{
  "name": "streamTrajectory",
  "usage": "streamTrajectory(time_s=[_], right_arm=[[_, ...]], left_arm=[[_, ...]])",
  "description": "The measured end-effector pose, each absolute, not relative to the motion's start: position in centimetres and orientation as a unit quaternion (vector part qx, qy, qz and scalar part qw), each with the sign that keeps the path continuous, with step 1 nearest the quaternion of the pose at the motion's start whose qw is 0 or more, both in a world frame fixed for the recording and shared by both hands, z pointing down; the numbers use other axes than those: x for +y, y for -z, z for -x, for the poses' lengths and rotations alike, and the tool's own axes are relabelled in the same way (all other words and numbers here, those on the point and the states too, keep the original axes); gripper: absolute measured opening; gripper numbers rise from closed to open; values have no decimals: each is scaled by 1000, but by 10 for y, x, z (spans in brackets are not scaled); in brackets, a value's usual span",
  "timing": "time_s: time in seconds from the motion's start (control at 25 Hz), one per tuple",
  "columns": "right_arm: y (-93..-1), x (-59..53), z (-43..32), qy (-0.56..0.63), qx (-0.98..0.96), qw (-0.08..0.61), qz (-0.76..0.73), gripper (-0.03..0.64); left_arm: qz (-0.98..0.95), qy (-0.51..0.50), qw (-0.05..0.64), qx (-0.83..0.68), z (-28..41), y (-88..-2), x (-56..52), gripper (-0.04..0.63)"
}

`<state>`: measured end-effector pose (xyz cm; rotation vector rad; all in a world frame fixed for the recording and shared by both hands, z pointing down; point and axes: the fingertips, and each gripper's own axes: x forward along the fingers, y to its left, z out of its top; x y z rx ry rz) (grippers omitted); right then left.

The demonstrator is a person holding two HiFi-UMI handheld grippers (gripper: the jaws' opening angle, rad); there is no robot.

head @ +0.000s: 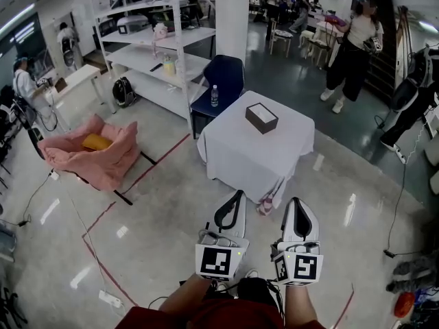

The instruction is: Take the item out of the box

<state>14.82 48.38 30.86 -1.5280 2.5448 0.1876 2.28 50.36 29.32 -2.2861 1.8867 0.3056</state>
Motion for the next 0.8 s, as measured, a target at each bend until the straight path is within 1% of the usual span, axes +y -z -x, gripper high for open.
streamTrajectory(time_s=[0.4,0.8], right_arm=[[-321,441,-140,-55,859,84,501,0],[-323,354,-147,-32,859,95,502,0]], left_arm=[[760,-97,87,636,-18,-299,465,3],[763,-89,93,634,-26,-293,380,3]])
